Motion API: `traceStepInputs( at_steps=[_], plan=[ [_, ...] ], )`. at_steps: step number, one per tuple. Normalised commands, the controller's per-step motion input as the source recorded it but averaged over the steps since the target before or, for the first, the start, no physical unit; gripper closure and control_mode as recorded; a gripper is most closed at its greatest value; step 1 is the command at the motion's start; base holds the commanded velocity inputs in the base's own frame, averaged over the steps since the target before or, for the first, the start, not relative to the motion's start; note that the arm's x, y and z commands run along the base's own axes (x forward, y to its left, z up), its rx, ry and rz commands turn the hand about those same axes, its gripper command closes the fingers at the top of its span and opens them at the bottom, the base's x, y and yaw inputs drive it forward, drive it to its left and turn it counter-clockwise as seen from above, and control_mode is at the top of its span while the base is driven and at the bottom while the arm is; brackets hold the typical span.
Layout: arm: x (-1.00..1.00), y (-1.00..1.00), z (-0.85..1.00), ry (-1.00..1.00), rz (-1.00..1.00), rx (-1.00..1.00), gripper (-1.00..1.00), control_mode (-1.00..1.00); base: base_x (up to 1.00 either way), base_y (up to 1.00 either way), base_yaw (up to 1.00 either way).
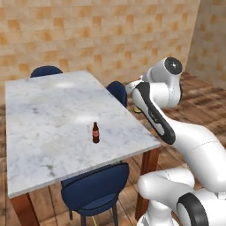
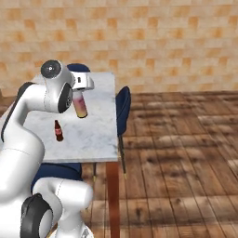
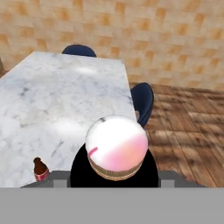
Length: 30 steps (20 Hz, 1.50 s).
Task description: Place the large bottle from the dining counter next to the other large bottle outside the sink, and place the small bottle from the dining counter next to the other small bottle inside the sink.
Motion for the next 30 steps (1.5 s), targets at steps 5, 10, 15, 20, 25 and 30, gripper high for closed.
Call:
traceStepInputs(
  at_steps=[5,10,15,20,25,30],
  plan=[
    [0.00,0.00,0.00,0.00,0.00,0.00,1.00,1.00,0.00,0.00,-0.25],
    [0.00,0.00,0.00,0.00,0.00,0.00,1.00,1.00,0.00,0.01,-0.25],
    [0.00,0.00,0.00,0.00,0.00,0.00,1.00,1.00,0.00,0.03,-0.24],
    [0.00,0.00,0.00,0.00,0.00,0.00,1.00,1.00,0.00,0.03,-0.24],
    [0.00,0.00,0.00,0.00,0.00,0.00,1.00,1.00,0.00,0.02,-0.24],
    [0.00,0.00,0.00,0.00,0.00,0.00,1.00,1.00,0.00,0.02,-0.24]
  ],
)
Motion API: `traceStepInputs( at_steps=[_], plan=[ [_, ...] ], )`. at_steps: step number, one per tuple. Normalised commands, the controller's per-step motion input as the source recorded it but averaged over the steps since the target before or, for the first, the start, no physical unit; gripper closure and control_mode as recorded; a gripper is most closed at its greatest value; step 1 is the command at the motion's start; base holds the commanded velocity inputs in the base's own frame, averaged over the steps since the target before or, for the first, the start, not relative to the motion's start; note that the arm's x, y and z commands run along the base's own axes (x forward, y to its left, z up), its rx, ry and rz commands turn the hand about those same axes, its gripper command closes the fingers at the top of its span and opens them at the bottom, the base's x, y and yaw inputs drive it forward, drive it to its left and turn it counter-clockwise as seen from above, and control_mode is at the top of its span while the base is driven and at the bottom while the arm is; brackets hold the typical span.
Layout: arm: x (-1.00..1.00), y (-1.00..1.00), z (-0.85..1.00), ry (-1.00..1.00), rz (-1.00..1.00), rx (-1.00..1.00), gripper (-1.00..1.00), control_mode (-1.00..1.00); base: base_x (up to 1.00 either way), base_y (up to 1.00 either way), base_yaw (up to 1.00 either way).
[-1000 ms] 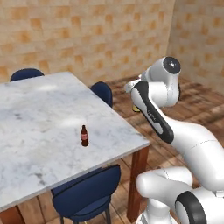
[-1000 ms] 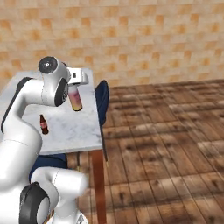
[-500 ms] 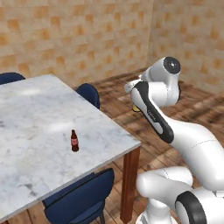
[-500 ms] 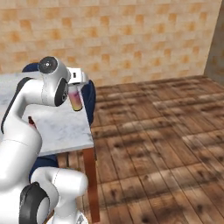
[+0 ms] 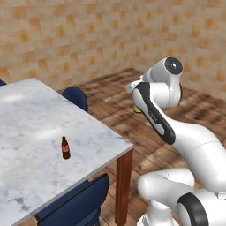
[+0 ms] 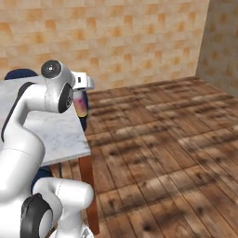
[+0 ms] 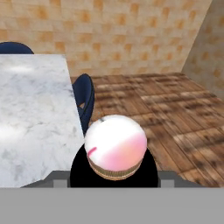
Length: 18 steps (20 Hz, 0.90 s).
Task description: Place the large bottle from the dining counter next to the other large bottle outside the sink, and place the small bottle from the dining counter next to the other small bottle inside the sink.
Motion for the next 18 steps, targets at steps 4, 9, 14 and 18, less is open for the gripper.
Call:
traceStepInputs(
  at_steps=[4,9,14,18],
  plan=[
    [0.00,0.00,0.00,0.00,0.00,0.00,1.00,1.00,0.00,0.00,-0.24],
    [0.00,0.00,0.00,0.00,0.00,0.00,1.00,1.00,0.00,0.00,-0.24],
    [0.00,0.00,0.00,0.00,0.00,0.00,1.00,1.00,0.00,0.00,-0.22],
    [0.00,0.00,0.00,0.00,0.00,0.00,1.00,1.00,0.00,0.00,-0.22]
  ],
)
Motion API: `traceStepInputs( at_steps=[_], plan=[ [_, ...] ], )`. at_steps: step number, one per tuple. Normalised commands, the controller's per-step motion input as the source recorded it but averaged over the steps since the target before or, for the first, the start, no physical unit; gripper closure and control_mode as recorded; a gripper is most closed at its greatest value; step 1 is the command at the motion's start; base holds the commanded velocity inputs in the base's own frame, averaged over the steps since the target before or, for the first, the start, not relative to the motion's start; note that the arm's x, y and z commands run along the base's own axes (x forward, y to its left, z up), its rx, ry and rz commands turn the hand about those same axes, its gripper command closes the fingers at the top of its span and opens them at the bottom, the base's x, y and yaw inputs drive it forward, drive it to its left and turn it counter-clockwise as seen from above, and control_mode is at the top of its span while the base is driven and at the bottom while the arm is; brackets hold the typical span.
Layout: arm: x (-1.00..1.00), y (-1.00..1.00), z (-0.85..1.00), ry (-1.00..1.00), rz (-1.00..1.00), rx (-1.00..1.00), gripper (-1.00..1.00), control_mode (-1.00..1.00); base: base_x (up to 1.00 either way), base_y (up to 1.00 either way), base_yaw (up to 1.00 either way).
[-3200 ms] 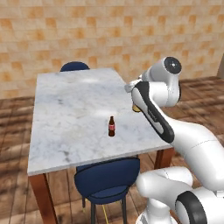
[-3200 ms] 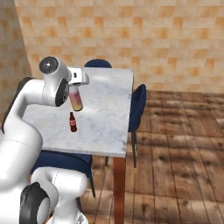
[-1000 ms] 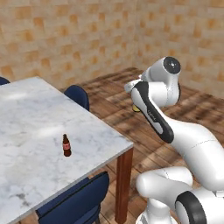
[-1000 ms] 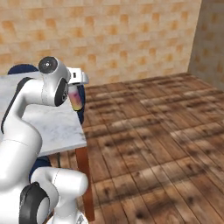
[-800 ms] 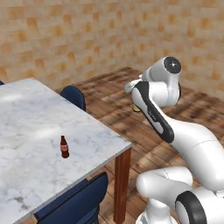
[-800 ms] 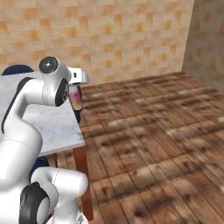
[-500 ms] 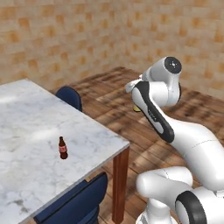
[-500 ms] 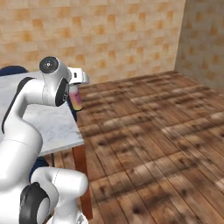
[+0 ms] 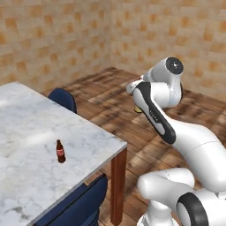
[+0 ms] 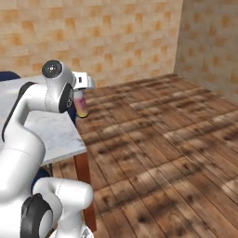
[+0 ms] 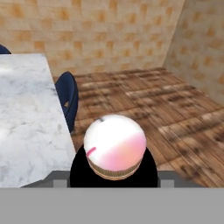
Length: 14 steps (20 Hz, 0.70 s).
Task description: Place the large bottle from the dining counter next to the other large bottle outside the sink, and place the small bottle from the dining counter next to the other small bottle inside the sink.
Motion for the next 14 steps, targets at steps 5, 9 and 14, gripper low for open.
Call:
traceStepInputs(
  at_steps=[5,9,14],
  plan=[
    [0.00,0.00,0.00,0.00,0.00,0.00,1.00,1.00,0.00,0.00,-0.22],
    [0.00,0.00,0.00,0.00,0.00,0.00,1.00,1.00,0.00,0.00,-0.23],
    [0.00,0.00,0.00,0.00,0.00,0.00,1.00,1.00,0.00,0.00,-0.23]
  ],
)
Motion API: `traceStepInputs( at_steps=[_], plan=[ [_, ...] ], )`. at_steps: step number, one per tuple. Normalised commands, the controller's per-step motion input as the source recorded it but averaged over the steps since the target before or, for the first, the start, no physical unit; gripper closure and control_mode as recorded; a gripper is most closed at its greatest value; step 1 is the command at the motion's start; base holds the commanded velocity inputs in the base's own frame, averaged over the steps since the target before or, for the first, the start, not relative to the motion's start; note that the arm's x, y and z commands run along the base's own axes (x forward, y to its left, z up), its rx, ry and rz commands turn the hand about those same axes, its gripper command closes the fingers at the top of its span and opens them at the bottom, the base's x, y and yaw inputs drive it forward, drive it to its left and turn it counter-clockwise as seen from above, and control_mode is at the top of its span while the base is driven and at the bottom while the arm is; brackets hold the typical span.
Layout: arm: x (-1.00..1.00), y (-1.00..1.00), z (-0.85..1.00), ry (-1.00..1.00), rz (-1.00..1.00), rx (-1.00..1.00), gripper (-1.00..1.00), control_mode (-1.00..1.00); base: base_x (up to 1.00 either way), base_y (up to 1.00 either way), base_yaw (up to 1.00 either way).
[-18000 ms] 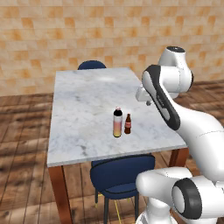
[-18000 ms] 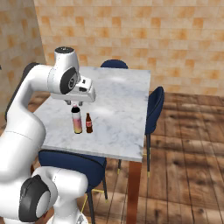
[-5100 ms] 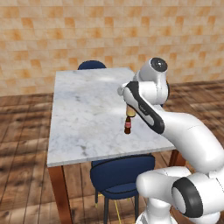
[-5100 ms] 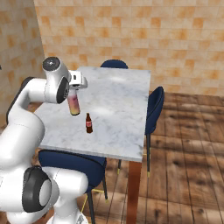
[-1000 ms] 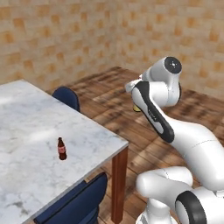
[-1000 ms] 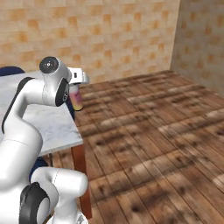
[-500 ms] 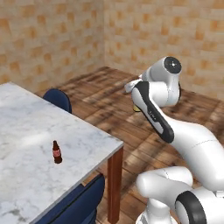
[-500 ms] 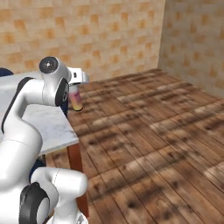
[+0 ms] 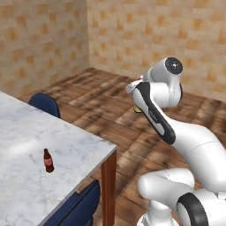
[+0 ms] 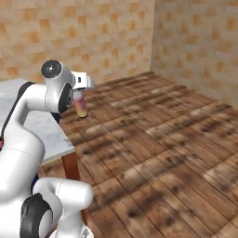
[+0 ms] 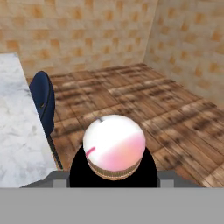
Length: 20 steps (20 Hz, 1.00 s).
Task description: Place the large bottle from the dining counter next to the other large bottle outside the sink, and place the small bottle from the dining counter next to the other small bottle inside the sink.
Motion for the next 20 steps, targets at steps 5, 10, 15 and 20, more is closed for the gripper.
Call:
traceStepInputs(
  at_steps=[5,10,15,20],
  plan=[
    [0.00,0.00,0.00,0.00,0.00,0.00,1.00,1.00,0.00,0.00,-0.23],
    [0.00,0.00,0.00,0.00,0.00,0.00,1.00,1.00,0.00,0.00,-0.23],
    [0.00,0.00,0.00,0.00,0.00,0.00,1.00,1.00,0.00,0.00,-0.23],
    [0.00,0.00,0.00,0.00,0.00,0.00,1.00,1.00,0.00,0.00,-0.23]
  ],
)
